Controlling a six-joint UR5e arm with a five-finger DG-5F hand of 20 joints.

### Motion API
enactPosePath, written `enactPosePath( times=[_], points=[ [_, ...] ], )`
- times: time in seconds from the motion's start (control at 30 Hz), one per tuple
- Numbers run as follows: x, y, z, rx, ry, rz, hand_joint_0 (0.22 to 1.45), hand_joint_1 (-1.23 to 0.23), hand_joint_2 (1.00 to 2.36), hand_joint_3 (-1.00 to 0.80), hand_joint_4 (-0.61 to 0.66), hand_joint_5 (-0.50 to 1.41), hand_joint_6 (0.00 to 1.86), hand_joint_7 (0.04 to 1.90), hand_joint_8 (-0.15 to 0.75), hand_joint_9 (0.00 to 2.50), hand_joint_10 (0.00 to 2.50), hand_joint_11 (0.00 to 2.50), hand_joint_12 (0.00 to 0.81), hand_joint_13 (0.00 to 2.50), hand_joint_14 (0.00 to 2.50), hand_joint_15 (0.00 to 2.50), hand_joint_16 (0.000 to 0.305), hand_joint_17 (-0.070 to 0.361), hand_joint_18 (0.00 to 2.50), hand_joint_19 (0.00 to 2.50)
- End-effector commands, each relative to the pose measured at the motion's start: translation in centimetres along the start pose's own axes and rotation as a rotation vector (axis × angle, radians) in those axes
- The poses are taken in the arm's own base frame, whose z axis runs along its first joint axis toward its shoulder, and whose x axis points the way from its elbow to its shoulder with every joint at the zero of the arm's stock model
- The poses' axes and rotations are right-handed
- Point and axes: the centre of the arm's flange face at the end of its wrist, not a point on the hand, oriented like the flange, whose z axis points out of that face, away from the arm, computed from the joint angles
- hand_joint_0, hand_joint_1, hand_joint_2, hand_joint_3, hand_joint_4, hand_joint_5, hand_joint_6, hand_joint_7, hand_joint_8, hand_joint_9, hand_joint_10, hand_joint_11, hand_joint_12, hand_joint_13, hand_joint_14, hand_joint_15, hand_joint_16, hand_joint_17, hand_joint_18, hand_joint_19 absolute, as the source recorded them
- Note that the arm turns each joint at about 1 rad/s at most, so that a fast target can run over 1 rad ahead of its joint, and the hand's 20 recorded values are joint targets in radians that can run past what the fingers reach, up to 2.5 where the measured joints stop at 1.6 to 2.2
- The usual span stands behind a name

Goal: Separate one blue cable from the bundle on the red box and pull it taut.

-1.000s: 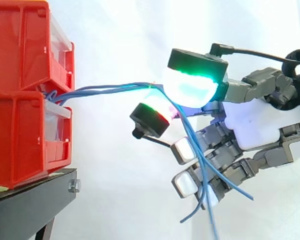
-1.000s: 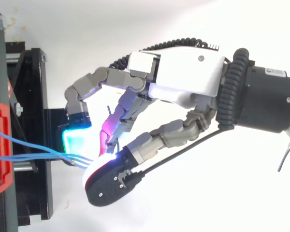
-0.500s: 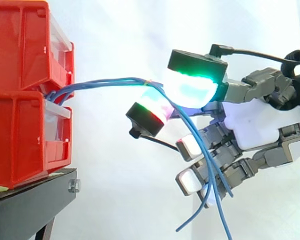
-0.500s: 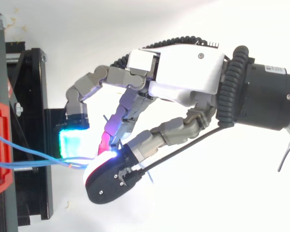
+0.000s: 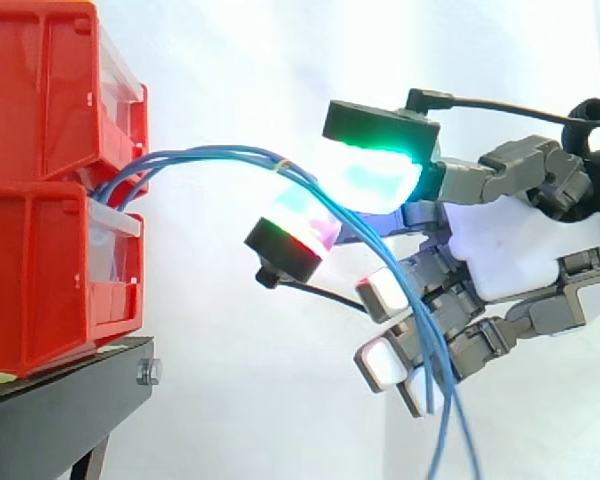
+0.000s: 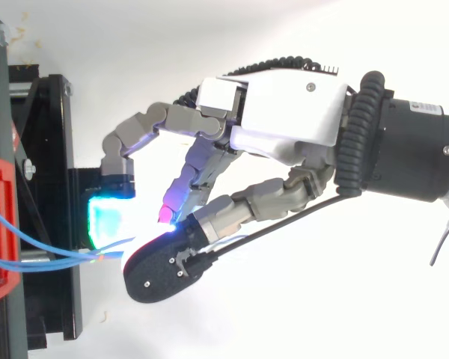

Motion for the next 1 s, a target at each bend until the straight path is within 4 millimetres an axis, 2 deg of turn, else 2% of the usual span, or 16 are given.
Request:
enactPosePath(
  times=[0.0,0.2,0.6,0.73,0.8,0.83,0.87,0.97],
  points=[
    [0.00,-0.01,0.00,0.000,0.000,0.000,0.56,-0.52,1.00,-0.50,-0.15,-0.07,0.87,1.02,0.194,1.25,0.02,0.44,0.326,1.03,0.02,0.44,0.050,0.113,0.81,0.72],
    [0.00,-0.01,0.00,0.000,0.000,0.000,0.55,-0.47,1.00,-0.50,-0.12,-0.07,0.86,1.03,0.205,1.25,0.02,0.45,0.334,1.03,0.02,0.45,0.052,0.117,0.81,0.74],
    [0.00,-0.07,0.01,0.000,0.000,0.000,0.53,-0.50,1.00,-0.50,-0.07,-0.07,0.86,1.02,0.219,1.24,0.02,0.44,0.348,1.02,0.02,0.45,0.054,0.121,0.79,0.74],
    [-0.01,-0.16,-0.01,0.003,0.000,-0.001,0.59,-0.65,1.01,-0.40,-0.05,-0.09,0.87,1.01,0.218,1.18,0.02,0.47,0.336,0.99,0.02,0.46,0.052,0.117,0.77,0.74],
    [-0.01,-0.15,0.00,0.002,0.000,-0.001,0.60,-0.72,1.02,-0.31,-0.03,-0.11,0.89,0.98,0.220,1.13,0.02,0.49,0.337,0.98,0.02,0.46,0.052,0.118,0.76,0.75],
    [-0.01,-0.15,0.00,0.002,0.000,-0.001,0.62,-0.77,1.02,-0.27,-0.02,-0.13,0.92,0.88,0.218,1.13,0.02,0.50,0.340,0.98,0.02,0.46,0.052,0.118,0.76,0.75],
    [-0.01,-0.15,0.00,0.002,0.000,-0.001,0.64,-0.80,1.02,-0.24,-0.03,-0.13,0.92,0.90,0.222,1.11,0.02,0.52,0.335,0.97,0.02,0.46,0.052,0.118,0.76,0.73],
    [0.09,-0.14,-0.01,0.002,0.000,-0.003,0.72,-0.82,1.02,-0.21,-0.16,-0.15,0.95,0.97,0.212,1.08,0.02,0.53,0.325,0.96,0.02,0.46,0.052,0.117,0.77,0.70]
  ],
)
